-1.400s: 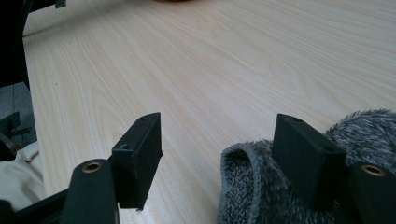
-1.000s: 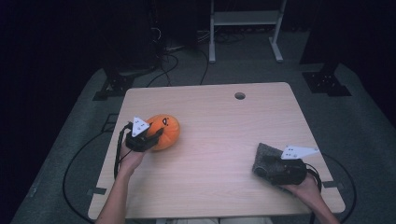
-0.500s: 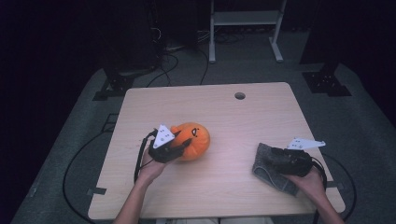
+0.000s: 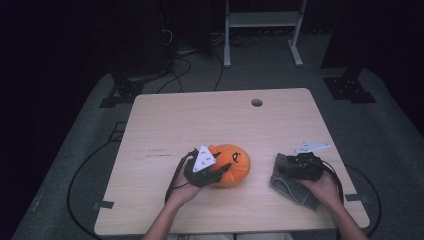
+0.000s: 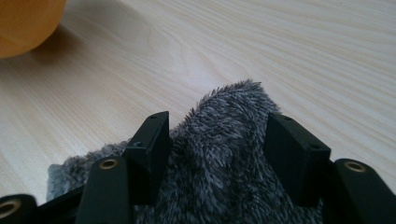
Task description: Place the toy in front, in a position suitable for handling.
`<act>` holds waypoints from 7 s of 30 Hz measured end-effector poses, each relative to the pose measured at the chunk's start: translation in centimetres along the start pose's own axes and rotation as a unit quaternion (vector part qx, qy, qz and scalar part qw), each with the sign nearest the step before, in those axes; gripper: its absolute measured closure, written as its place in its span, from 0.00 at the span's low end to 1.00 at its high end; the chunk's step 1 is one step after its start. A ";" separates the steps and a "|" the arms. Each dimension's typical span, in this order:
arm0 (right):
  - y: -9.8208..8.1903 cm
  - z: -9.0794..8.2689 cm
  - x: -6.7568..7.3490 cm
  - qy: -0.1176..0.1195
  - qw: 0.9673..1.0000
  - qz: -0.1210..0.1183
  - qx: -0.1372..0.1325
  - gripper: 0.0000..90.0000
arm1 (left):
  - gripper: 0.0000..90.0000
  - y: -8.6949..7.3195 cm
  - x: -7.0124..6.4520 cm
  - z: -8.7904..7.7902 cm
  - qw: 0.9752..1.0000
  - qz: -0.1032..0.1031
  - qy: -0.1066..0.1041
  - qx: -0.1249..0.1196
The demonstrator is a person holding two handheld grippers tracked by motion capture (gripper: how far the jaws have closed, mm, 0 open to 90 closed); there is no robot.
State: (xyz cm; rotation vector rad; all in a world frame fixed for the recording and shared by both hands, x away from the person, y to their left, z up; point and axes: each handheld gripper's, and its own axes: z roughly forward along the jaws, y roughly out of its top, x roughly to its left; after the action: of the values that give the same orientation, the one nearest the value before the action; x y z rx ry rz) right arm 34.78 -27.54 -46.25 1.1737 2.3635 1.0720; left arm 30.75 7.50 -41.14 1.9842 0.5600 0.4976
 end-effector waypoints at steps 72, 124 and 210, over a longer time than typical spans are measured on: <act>3.3 -2.7 10.0 0.113 0.977 -0.113 -0.139 0.89 | 0.43 -3.1 -1.7 0.8 0.998 -0.049 0.006 0.024; 1.9 -1.6 6.0 0.137 0.987 -0.041 -0.076 0.89 | 0.35 -3.8 -2.1 -0.1 0.999 -0.023 -0.026 0.018; 2.3 -2.1 11.7 0.087 0.975 -0.163 -0.127 0.89 | 0.55 -2.9 -1.1 1.0 0.997 -0.063 -0.047 0.002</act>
State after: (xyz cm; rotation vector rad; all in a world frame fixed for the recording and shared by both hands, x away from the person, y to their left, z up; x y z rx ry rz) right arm 27.62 -18.60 -42.35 0.5990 2.3458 1.3494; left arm 29.91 7.41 -44.24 1.9515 0.6226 0.3229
